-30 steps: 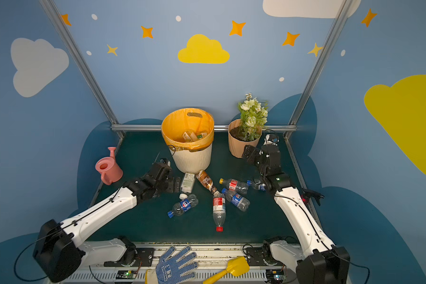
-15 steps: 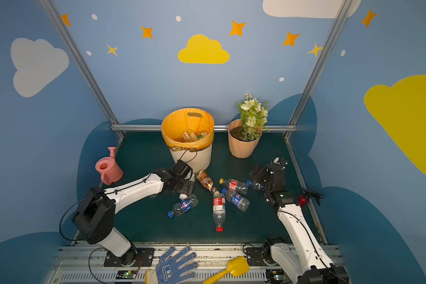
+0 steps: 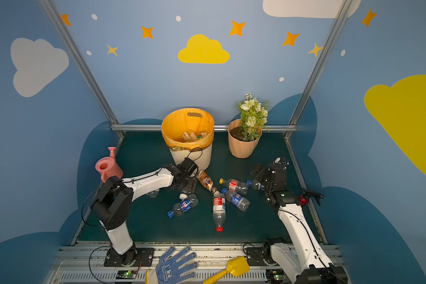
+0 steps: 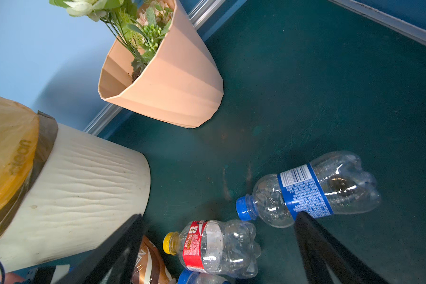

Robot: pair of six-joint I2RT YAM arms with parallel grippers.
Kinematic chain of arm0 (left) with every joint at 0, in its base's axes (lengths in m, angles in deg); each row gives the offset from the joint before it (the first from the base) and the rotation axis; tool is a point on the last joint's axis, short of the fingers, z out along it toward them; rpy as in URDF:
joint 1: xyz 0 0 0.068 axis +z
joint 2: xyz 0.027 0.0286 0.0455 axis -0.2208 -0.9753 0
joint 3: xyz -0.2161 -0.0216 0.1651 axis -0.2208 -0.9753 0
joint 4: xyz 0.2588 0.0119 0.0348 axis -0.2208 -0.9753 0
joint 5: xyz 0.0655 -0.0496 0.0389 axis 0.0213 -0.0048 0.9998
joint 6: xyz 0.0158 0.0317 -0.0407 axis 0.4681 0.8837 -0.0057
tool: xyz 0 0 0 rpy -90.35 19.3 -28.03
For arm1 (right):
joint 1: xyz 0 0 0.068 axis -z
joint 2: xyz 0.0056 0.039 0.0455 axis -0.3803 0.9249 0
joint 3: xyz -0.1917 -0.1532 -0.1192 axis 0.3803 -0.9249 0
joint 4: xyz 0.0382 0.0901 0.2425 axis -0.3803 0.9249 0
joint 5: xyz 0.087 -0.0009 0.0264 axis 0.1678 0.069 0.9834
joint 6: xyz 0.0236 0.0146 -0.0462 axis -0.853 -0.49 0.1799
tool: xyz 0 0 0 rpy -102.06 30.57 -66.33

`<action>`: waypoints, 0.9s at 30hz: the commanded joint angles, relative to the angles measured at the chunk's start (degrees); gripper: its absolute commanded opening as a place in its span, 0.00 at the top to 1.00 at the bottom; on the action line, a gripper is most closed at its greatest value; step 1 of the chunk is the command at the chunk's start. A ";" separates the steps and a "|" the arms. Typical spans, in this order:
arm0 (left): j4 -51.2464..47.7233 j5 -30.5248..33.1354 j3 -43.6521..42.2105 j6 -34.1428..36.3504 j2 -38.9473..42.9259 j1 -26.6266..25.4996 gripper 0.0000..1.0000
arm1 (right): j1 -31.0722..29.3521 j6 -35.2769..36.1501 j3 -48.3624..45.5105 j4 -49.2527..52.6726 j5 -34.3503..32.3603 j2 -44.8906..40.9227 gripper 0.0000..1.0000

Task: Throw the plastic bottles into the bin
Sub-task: 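Lower the left gripper onto the green-labelled bottle while the right draws back, then lift the green-labelled bottle with the left gripper over the bin and release it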

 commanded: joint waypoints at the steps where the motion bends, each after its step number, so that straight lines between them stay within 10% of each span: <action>1: -1.94 0.39 1.33 0.85 -1.78 0.14 0.13 | 0.47 -0.23 -0.04 -0.70 0.79 0.21 0.05; 27: -1.27 4.15 -1.70 4.92 5.68 -1.65 0.49 | 1.81 -0.55 -1.17 0.06 1.26 -1.78 0.05</action>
